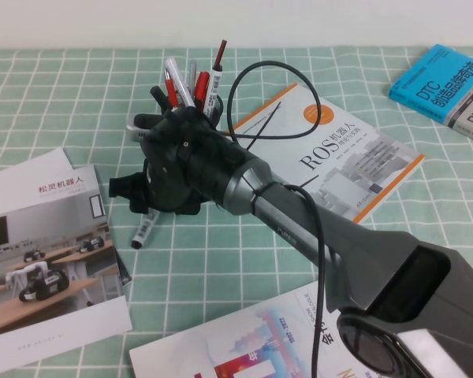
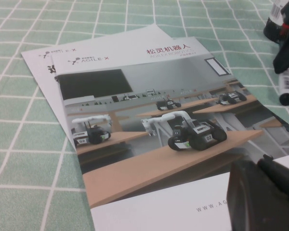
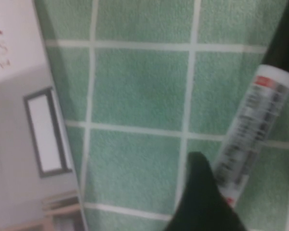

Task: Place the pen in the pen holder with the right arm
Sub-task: Pick up the pen on the table, then place the pen onto the pen holder

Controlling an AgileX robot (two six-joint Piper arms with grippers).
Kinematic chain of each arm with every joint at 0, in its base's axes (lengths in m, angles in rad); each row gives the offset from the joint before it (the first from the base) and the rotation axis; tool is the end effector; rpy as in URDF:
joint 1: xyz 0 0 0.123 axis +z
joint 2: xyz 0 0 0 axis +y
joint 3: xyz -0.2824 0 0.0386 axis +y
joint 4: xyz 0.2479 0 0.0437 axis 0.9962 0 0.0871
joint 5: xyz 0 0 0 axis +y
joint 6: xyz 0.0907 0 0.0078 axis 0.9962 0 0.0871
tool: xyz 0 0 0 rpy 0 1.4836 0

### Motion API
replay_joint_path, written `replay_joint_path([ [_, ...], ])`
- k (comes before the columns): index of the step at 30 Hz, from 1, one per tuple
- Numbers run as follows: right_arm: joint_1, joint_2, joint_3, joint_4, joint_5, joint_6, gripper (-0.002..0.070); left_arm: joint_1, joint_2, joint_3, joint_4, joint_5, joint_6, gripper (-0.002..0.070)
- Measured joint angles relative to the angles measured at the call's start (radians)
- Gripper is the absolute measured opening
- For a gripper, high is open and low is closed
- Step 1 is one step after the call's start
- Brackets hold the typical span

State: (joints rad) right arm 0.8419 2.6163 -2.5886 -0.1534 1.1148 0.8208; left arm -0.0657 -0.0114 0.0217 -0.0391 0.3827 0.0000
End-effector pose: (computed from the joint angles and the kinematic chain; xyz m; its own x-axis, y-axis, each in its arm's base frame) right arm 0.3806 0.4075 0.1897 -0.8959 0.0135 -0.4441 -0.1109 0.9611 0.2530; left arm 0.0521 -0.0048 0.1720 -0.3028 -0.0164 -0.9529 0.0686 0.9969 -0.0390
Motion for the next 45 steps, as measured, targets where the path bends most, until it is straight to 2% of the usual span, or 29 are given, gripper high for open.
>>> replay_joint_path([
  [4, 0.000, 0.000, -0.002, -0.004, 0.029, -0.042, 0.0344, 0.000, 0.000, 0.000, 0.000, 0.000, 0.000, -0.0006],
  [12, 0.000, 0.000, -0.008, 0.008, 0.070, -0.116, 0.0334, 0.000, 0.000, 0.000, 0.000, 0.000, 0.000, -0.0006],
  [15, 0.000, 0.000, -0.008, 0.014, 0.081, -0.130, 0.0308, 0.000, 0.000, 0.000, 0.000, 0.000, 0.000, -0.0006],
  [18, -0.006, 0.000, -0.008, 0.018, 0.089, -0.144, 0.0233, 0.000, 0.000, 0.000, 0.000, 0.000, 0.000, -0.0006],
  [21, -0.012, 0.000, -0.008, 0.026, 0.096, -0.184, 0.0123, 0.000, 0.000, 0.000, 0.000, 0.000, 0.000, -0.0006],
  [22, -0.014, 0.000, -0.008, 0.033, 0.096, -0.194, 0.0109, 0.000, 0.000, 0.000, 0.000, 0.000, 0.000, -0.0006],
  [37, -0.037, -0.015, -0.010, 0.184, 0.117, -0.335, 0.0113, 0.000, 0.000, 0.000, 0.000, 0.000, 0.000, -0.0006],
  [45, -0.035, -0.161, 0.023, 0.229, 0.129, -0.421, 0.0113, 0.000, 0.000, 0.000, 0.000, 0.000, 0.000, -0.0006],
])
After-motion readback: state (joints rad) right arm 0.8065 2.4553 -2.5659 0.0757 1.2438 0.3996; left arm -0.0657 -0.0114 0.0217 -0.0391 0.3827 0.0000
